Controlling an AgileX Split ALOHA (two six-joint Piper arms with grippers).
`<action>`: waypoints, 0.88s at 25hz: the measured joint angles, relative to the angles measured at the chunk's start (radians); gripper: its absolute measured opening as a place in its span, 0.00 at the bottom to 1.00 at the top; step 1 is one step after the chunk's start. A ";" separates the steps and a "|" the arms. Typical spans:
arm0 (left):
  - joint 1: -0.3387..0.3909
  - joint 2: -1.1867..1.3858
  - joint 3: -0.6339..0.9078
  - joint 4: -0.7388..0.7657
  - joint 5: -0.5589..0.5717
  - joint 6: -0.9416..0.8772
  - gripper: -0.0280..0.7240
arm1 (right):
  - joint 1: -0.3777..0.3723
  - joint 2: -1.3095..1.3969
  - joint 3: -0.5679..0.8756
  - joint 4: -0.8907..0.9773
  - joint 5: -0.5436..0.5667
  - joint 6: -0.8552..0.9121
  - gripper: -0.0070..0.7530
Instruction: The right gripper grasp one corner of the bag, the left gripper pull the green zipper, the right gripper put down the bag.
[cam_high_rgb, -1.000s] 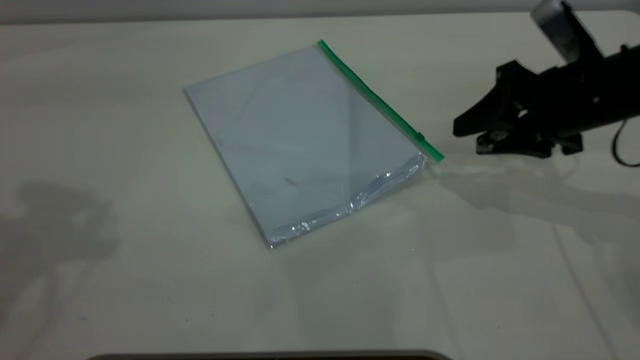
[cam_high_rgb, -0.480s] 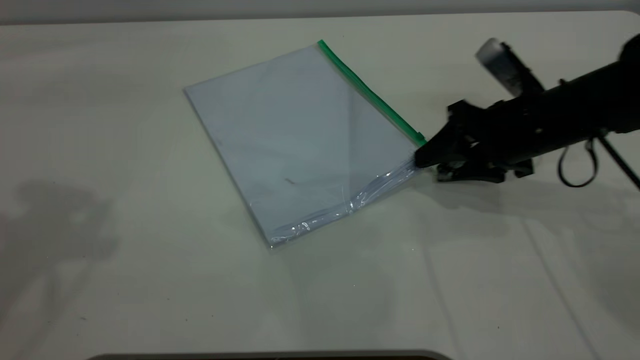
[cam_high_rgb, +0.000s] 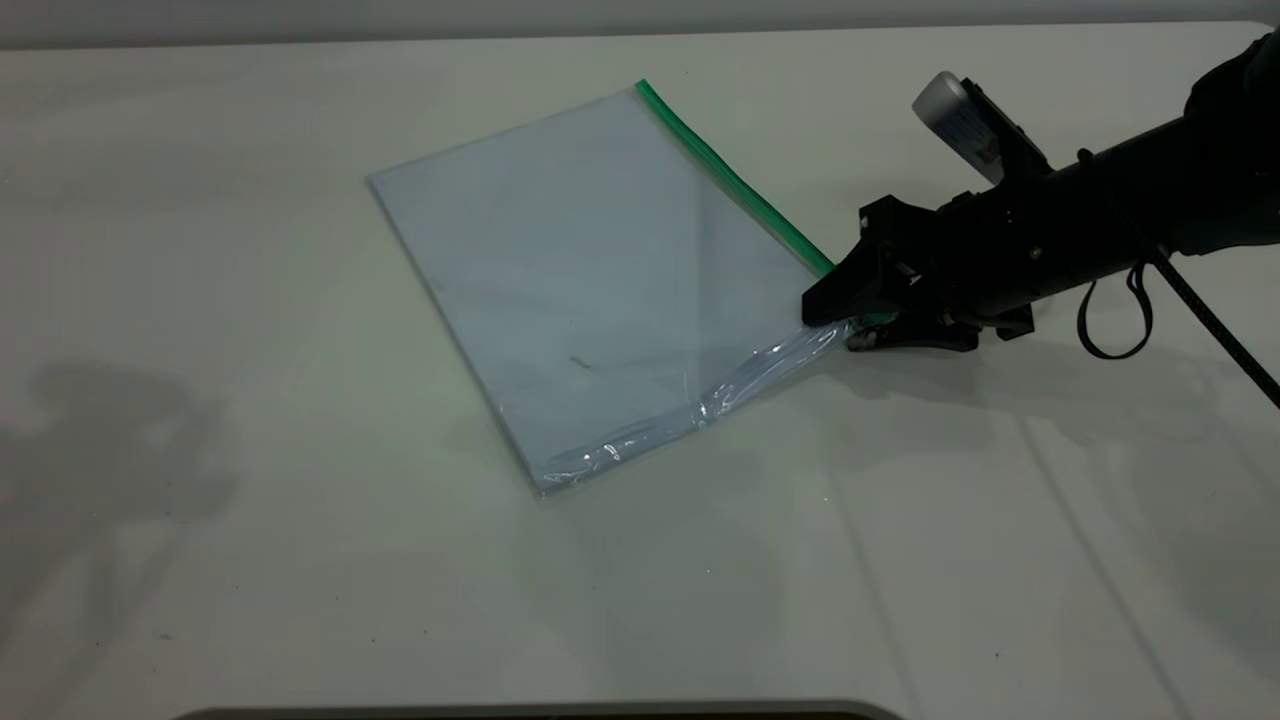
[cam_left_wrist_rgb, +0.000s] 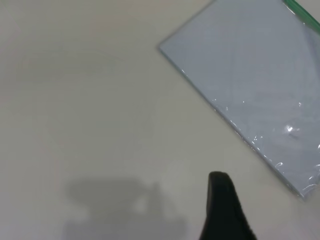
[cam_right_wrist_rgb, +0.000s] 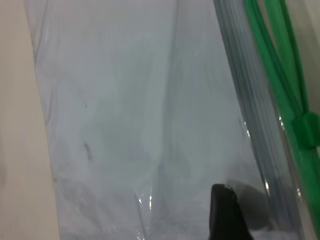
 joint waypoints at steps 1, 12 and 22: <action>0.000 0.000 0.000 0.000 0.000 0.000 0.73 | 0.001 0.000 -0.001 0.000 0.000 0.004 0.64; 0.000 0.000 0.000 0.000 -0.014 0.000 0.73 | 0.019 0.000 -0.005 0.000 0.000 0.012 0.36; 0.000 0.000 0.000 0.000 -0.015 0.000 0.73 | 0.019 0.000 -0.005 -0.001 0.052 0.009 0.05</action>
